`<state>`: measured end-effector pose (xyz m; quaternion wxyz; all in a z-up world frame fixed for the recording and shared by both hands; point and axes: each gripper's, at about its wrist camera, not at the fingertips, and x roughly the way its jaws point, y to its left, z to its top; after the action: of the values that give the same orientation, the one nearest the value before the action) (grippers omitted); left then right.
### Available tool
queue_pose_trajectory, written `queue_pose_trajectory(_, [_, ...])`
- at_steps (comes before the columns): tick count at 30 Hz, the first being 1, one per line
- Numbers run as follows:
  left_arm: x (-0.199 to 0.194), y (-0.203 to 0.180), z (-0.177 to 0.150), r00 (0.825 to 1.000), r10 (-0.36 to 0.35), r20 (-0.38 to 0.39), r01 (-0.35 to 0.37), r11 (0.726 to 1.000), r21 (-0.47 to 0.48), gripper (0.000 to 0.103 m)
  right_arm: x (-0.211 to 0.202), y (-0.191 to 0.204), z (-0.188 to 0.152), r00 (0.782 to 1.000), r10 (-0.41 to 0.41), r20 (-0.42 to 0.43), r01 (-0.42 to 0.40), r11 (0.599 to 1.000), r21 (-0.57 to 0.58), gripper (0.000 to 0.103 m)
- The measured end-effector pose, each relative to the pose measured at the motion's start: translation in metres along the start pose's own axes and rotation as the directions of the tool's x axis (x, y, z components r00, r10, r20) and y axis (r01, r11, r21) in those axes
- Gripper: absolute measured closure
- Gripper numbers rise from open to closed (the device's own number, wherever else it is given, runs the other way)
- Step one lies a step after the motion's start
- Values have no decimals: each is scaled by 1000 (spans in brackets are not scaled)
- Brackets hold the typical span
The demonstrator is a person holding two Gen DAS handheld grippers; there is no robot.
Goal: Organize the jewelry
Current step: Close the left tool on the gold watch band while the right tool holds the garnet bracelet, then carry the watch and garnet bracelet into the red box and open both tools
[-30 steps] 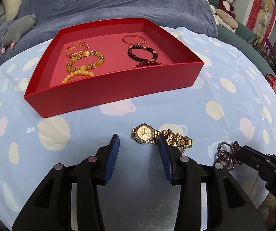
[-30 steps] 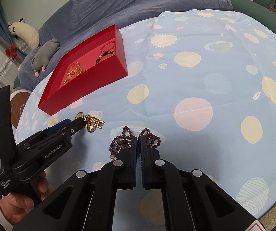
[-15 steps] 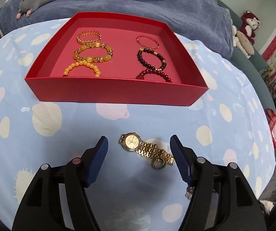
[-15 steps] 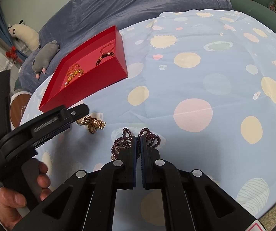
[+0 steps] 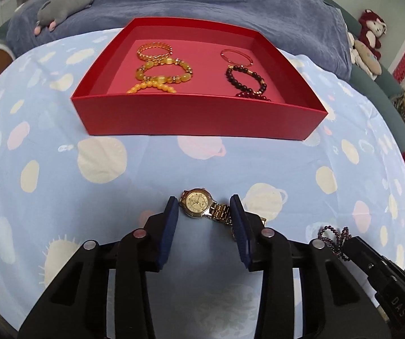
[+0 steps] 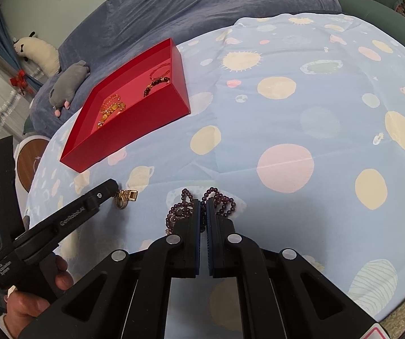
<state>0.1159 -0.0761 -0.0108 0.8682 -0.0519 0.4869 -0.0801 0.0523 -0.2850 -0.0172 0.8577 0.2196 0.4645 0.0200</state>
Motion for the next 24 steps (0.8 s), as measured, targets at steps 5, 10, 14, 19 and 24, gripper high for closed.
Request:
queue_pose_trajectory(5, [-5,9,2,999,-53,9,54,997,-55,82,-1,1,0,1000,3,2,-3,1000,-2,99])
queue_pose_trajectory(10, [-3,14,6,997,-77,-6,76,993,-85,99,-1,0,0,1000,4,2,-4,1000,0,99])
queue_pose_trajectory(14, [-6,19,0,997,-81,-9,79,989,-127,80,-1,0,-1,1000,7,3,-7,1000,1,99])
queue_pose_trajectory(19, [-14,11,-3,999,-50,15,51,987,-153,50,0,1,-1,1000,13,2,-13,1000,0,99])
queue_pose_trajectory(24, [-3,-12,-8,999,33,-7,-34,994,-105,57,0,2,-1,1000,16,-1,-16,1000,-3,99])
